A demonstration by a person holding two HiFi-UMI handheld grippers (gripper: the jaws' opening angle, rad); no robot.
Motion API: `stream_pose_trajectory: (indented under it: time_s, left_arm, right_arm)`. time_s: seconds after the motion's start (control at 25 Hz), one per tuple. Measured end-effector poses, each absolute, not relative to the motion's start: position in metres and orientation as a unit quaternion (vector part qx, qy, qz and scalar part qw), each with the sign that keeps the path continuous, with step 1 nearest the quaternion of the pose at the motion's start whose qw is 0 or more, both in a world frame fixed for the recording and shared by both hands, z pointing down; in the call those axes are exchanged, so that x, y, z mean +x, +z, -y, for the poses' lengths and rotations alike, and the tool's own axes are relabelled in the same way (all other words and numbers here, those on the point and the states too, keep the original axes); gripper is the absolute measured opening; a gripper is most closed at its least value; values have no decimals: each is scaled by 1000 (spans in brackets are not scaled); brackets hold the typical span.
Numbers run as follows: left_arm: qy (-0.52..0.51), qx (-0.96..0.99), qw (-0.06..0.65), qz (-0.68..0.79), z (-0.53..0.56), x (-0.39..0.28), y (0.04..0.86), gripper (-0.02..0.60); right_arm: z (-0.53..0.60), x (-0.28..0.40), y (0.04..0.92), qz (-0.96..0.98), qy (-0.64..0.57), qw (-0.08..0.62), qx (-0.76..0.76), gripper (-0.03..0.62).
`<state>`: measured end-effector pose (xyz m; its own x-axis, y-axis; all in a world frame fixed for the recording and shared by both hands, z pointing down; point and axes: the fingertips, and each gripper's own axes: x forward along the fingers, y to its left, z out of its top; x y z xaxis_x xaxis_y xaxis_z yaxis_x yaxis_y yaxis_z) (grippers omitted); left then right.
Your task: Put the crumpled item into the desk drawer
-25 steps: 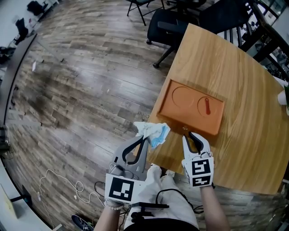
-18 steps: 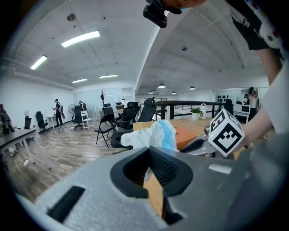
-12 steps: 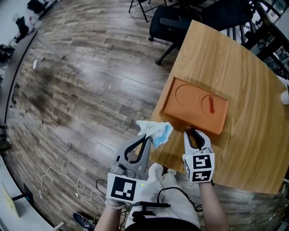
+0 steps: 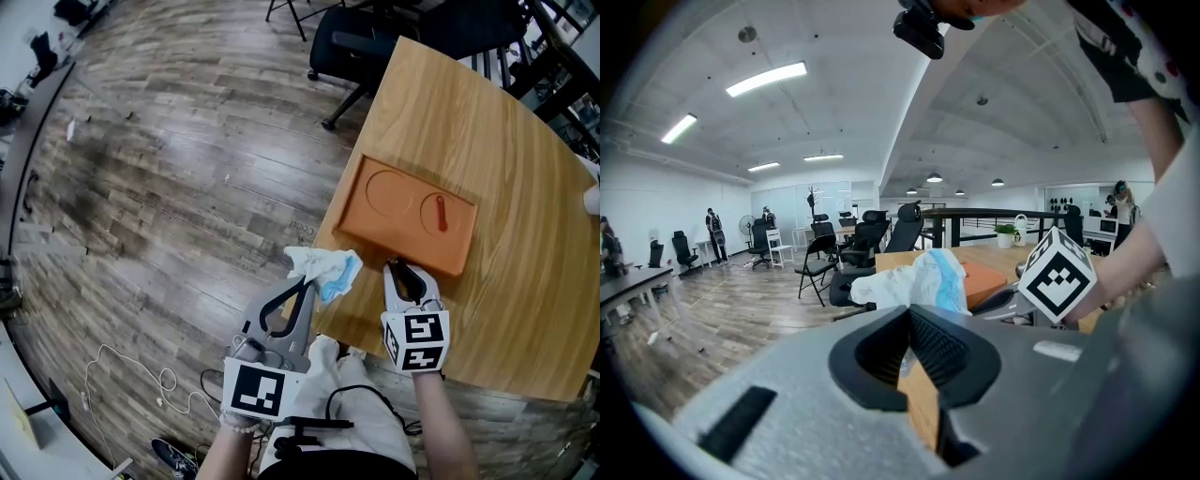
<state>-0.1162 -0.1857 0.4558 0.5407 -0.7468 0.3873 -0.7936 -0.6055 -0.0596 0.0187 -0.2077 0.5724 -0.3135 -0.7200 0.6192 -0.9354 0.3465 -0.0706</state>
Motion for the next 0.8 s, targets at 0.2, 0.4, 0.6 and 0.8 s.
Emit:
stream_pose_trajectory:
  time_s: [0.2, 0.4, 0.6, 0.8]
  left_arm:
    - [187, 875, 61, 442, 186, -115, 456, 5]
    - [188, 876, 58, 441, 186, -116, 454, 5]
    - [186, 877, 55, 440, 184, -114, 452, 5]
    - [179, 875, 61, 445, 185, -114, 451, 5]
  right_arm:
    - [206, 20, 574, 779, 220, 248, 533, 69]
    - [201, 15, 574, 779, 222, 250, 530, 67]
    - [191, 13, 573, 780, 227, 248, 527, 68]
    - [182, 8, 573, 784, 229, 248, 521, 67]
